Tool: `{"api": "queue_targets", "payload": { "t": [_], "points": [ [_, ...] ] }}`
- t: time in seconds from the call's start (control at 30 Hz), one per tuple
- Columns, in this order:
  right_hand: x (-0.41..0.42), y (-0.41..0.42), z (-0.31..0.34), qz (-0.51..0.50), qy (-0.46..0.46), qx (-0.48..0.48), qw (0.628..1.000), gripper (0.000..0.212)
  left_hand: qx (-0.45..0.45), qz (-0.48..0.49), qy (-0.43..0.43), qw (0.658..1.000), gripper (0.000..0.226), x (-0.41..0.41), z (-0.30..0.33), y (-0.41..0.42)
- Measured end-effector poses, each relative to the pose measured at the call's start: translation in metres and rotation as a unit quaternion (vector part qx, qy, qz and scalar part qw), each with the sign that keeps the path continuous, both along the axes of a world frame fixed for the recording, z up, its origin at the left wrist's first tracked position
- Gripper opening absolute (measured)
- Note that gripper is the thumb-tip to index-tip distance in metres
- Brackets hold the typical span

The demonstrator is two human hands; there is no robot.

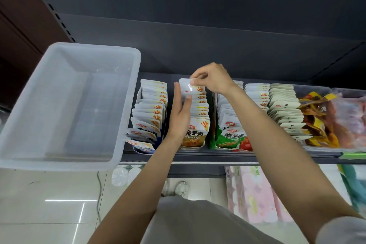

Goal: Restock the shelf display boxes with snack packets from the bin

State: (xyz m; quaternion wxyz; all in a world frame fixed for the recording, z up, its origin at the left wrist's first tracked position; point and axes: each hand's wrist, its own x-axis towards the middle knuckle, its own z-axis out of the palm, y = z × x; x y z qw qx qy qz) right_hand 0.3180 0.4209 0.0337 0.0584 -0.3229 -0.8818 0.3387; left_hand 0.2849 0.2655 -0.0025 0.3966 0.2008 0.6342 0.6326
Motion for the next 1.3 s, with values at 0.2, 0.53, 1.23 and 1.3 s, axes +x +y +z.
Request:
{"api": "queue_targets", "payload": {
  "t": [0.2,0.53,1.23,1.3],
  "points": [
    [0.011,-0.007,0.007,0.025,0.007,0.006,1.000,0.029,-0.004,0.015,-0.037,0.999,0.051,0.001,-0.002,-0.006],
    [0.028,-0.001,0.011,0.098,-0.077,0.208,0.970,0.028,-0.009,-0.016,-0.082,0.996,0.052,0.012,-0.004,-0.005],
    [0.051,-0.002,0.018,0.085,-0.065,0.148,0.983,0.035,-0.048,-0.012,-0.044,0.998,0.052,0.030,0.022,-0.007],
    [0.054,-0.015,0.027,0.082,-0.002,0.151,0.985,0.034,-0.039,-0.028,0.017,0.999,0.053,0.031,0.044,-0.021]
  ]
}}
